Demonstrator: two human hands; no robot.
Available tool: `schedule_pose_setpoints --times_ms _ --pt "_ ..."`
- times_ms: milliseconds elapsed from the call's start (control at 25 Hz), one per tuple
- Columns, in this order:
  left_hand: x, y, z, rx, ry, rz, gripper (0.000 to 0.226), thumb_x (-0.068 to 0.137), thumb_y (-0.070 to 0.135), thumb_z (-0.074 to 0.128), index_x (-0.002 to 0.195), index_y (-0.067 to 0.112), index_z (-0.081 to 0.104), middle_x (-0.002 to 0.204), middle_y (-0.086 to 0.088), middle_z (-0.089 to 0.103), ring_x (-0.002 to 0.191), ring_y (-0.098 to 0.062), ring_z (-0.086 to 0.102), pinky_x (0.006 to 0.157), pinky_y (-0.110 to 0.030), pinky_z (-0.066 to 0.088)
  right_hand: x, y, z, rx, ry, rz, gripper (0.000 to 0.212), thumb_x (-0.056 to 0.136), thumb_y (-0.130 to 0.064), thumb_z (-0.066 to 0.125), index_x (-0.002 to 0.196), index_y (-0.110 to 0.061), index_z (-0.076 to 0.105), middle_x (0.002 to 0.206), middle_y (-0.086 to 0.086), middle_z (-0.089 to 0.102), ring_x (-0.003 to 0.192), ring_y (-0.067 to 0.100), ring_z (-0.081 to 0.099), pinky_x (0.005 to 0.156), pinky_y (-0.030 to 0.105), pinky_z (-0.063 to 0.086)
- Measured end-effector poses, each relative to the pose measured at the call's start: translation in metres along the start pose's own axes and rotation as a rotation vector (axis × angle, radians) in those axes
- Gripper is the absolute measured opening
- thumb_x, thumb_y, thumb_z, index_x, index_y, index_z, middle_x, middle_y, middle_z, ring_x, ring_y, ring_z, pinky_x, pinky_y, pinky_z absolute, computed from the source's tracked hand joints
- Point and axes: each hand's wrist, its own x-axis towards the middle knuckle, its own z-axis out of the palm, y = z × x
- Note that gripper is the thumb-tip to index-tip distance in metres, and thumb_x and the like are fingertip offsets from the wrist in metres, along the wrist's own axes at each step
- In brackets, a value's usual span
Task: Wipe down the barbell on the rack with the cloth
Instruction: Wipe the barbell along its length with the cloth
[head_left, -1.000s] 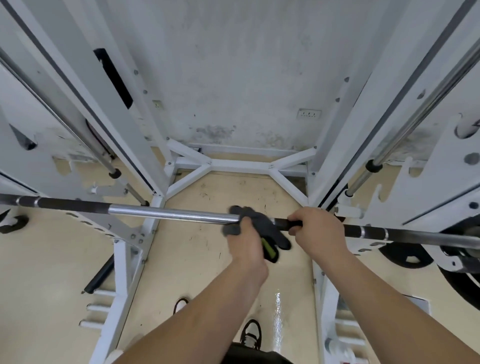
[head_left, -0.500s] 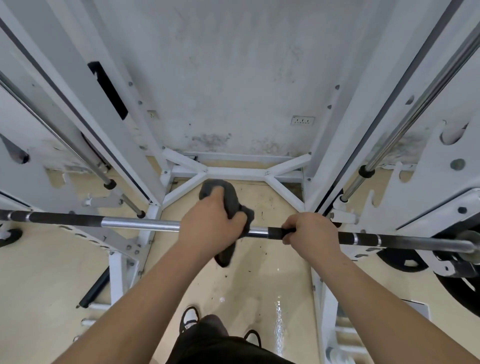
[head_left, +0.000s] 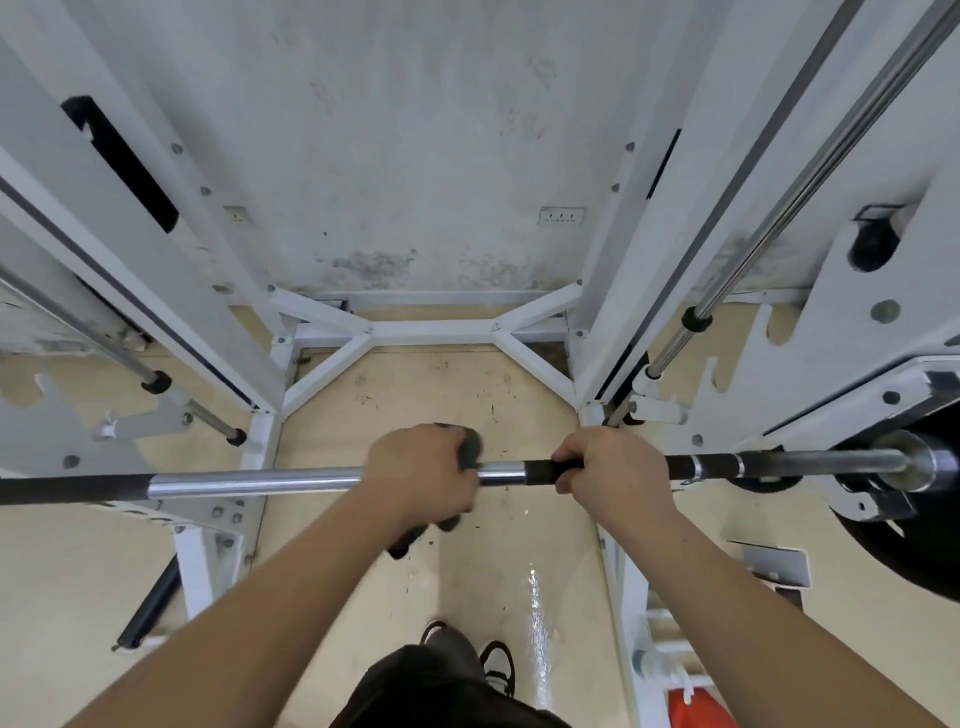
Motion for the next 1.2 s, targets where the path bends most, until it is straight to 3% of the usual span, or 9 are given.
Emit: schedule_pose_setpoints --times_ms 120,200,440,600,680,800,920,1080,1200 --pt "0.015 0.059 0.034 0.018 0.088 0.254 0.035 0.086 0.039 0.057 0.116 0.021 0.057 0.110 -0.004 0.065 0.098 -0.030 0.062 0.072 -0.034 0.042 0.003 0.000 0.000 -0.033 0.029 0.036 0.016 0.078 -0.013 0.066 0.082 -0.028 0.070 0.081 -0.003 0.068 0.080 0.023 0.064 0.066 0.036 0.053" --pt "0.022 0.065 0.036 0.011 0.063 0.323 0.040 0.088 0.040 0.055 0.124 0.022 0.055 0.113 -0.004 0.062 0.104 -0.030 0.061 0.075 -0.036 0.044 0.003 -0.001 -0.002 -0.068 0.011 0.047 0.013 0.081 -0.011 0.063 0.084 -0.022 0.068 0.084 0.000 0.067 0.082 0.024 0.064 0.068 0.037 0.054" --pt "0.020 -0.005 0.006 0.089 -0.038 0.161 0.039 0.087 0.052 0.045 0.114 0.030 0.062 0.101 0.005 0.070 0.089 -0.021 0.063 0.069 -0.031 0.045 -0.018 0.040 -0.003 -0.061 0.132 -0.012 0.026 0.084 -0.032 0.074 0.109 -0.025 0.073 0.108 -0.011 0.061 0.108 0.015 0.056 0.079 0.035 0.053" --pt "0.030 0.074 0.039 0.181 0.117 0.312 0.034 0.098 0.048 0.047 0.113 0.020 0.060 0.109 -0.002 0.069 0.098 -0.026 0.063 0.079 -0.036 0.050 -0.017 0.107 -0.041 -0.185 0.148 0.116 0.041 0.086 -0.041 0.074 0.123 -0.026 0.068 0.116 -0.009 0.059 0.115 0.016 0.053 0.086 0.038 0.054" --pt "0.033 0.106 0.049 0.235 0.174 0.366 0.033 0.102 0.046 0.045 0.119 0.020 0.059 0.111 -0.001 0.067 0.102 -0.025 0.060 0.083 -0.036 0.049 -0.012 0.132 -0.049 -0.231 0.086 0.126 0.037 0.089 -0.048 0.070 0.120 -0.028 0.070 0.105 -0.009 0.058 0.107 0.015 0.054 0.081 0.035 0.053" --pt "0.041 0.094 0.037 0.018 0.002 0.181 0.025 0.101 0.048 0.044 0.114 0.032 0.058 0.101 0.007 0.069 0.096 -0.020 0.065 0.083 -0.038 0.054 -0.007 0.153 -0.054 -0.255 0.045 0.015 0.034 0.089 -0.059 0.063 0.106 -0.033 0.076 0.088 -0.010 0.053 0.089 0.010 0.049 0.064 0.028 0.040" --pt "0.041 0.123 0.039 0.085 0.040 0.079 0.018 0.098 0.042 0.053 0.114 0.036 0.057 0.092 0.007 0.072 0.085 -0.018 0.065 0.076 -0.038 0.058 -0.001 0.168 -0.056 -0.245 0.073 -0.055 0.039 0.086 -0.069 0.060 0.101 -0.037 0.075 0.090 -0.011 0.055 0.091 0.010 0.052 0.067 0.029 0.046" --pt "0.046 0.202 0.082 0.291 0.265 0.230 0.029 0.095 0.035 0.060 0.121 0.022 0.057 0.111 0.000 0.066 0.099 -0.024 0.057 0.081 -0.039 0.051 0.001 0.182 -0.046 -0.251 0.144 -0.158 0.040 0.087 -0.069 0.057 0.097 -0.035 0.075 0.087 -0.010 0.053 0.094 0.015 0.053 0.067 0.032 0.048" --pt "0.032 0.179 0.076 0.158 0.237 0.189 0.050 0.095 0.049 0.057 0.141 0.030 0.048 0.128 0.004 0.059 0.113 -0.022 0.054 0.089 -0.039 0.052 -0.007 0.185 -0.039 -0.270 0.199 -0.240 0.035 0.094 -0.058 0.058 0.098 -0.027 0.073 0.092 -0.006 0.054 0.098 0.018 0.053 0.061 0.030 0.036"
